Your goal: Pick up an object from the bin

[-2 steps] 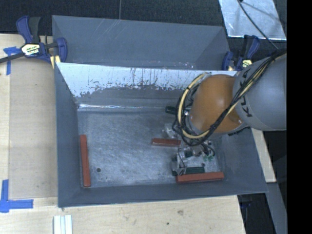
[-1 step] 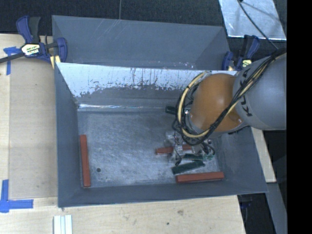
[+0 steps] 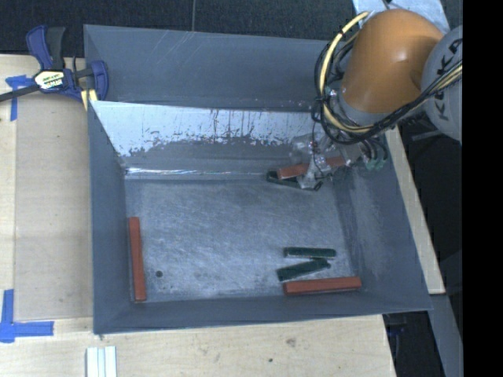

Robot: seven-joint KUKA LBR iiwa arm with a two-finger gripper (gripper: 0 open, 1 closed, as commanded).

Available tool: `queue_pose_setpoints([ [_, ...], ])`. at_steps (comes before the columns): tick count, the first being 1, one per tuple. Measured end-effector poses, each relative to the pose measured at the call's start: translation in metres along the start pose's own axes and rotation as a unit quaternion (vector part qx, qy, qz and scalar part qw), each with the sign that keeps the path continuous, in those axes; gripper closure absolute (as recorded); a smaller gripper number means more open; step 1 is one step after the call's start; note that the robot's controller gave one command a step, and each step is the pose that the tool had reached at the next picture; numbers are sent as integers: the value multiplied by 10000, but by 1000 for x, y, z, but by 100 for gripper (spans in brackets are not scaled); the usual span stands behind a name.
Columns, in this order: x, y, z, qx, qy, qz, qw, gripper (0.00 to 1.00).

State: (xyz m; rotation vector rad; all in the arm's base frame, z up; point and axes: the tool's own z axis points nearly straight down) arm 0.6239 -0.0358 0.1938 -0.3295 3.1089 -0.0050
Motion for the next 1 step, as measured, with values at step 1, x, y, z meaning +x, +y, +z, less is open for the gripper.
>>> queue_pose_setpoints([
  [1, 21, -24, -106, -10, 21, -1602, 9871, 100],
])
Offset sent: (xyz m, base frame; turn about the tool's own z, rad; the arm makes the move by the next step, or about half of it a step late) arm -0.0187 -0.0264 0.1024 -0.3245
